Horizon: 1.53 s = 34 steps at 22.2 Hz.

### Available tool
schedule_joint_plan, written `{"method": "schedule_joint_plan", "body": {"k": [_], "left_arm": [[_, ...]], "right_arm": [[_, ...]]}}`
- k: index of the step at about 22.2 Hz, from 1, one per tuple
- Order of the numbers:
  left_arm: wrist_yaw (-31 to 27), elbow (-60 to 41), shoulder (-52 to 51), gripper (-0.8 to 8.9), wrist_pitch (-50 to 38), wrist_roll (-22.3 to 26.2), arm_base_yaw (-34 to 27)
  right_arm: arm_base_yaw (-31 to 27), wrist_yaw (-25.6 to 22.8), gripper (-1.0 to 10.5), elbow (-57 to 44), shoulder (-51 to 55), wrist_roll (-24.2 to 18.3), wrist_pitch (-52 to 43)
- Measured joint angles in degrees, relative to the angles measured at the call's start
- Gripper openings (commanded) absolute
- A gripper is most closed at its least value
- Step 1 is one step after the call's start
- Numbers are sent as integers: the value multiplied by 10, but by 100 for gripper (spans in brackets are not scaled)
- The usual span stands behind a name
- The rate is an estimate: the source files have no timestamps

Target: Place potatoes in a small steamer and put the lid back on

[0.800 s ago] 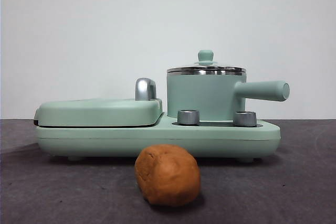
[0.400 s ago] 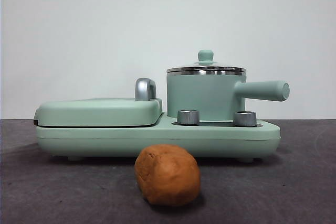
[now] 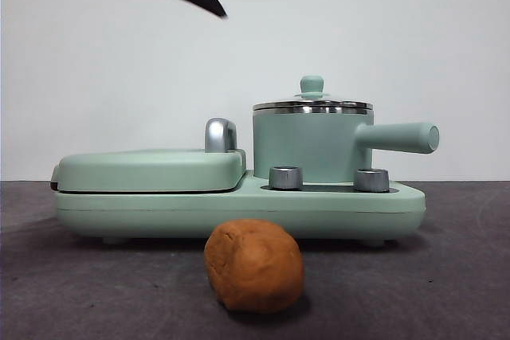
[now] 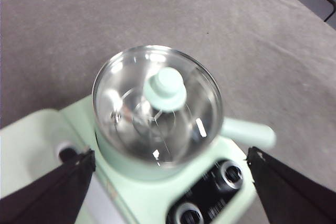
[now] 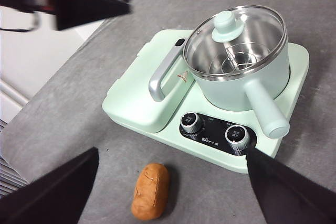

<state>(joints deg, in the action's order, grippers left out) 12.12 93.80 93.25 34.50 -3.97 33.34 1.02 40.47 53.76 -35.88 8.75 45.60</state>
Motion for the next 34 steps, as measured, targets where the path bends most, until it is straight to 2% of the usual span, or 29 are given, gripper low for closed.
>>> {"method": "schedule_joint_plan", "body": {"k": [6, 15, 24, 34], "left_arm": [[-25, 0, 74, 464, -101, 2, 18], [-33, 0, 152, 463, -209, 4, 29], [-34, 0, 177, 458, -245, 53, 32], [-34, 0, 177, 424, -245, 113, 35]], "right_arm": [[0, 0, 447, 0, 0, -5, 0], [0, 0, 447, 0, 0, -14, 0], [0, 0, 447, 0, 0, -15, 0], [0, 0, 447, 0, 0, -15, 0]]}}
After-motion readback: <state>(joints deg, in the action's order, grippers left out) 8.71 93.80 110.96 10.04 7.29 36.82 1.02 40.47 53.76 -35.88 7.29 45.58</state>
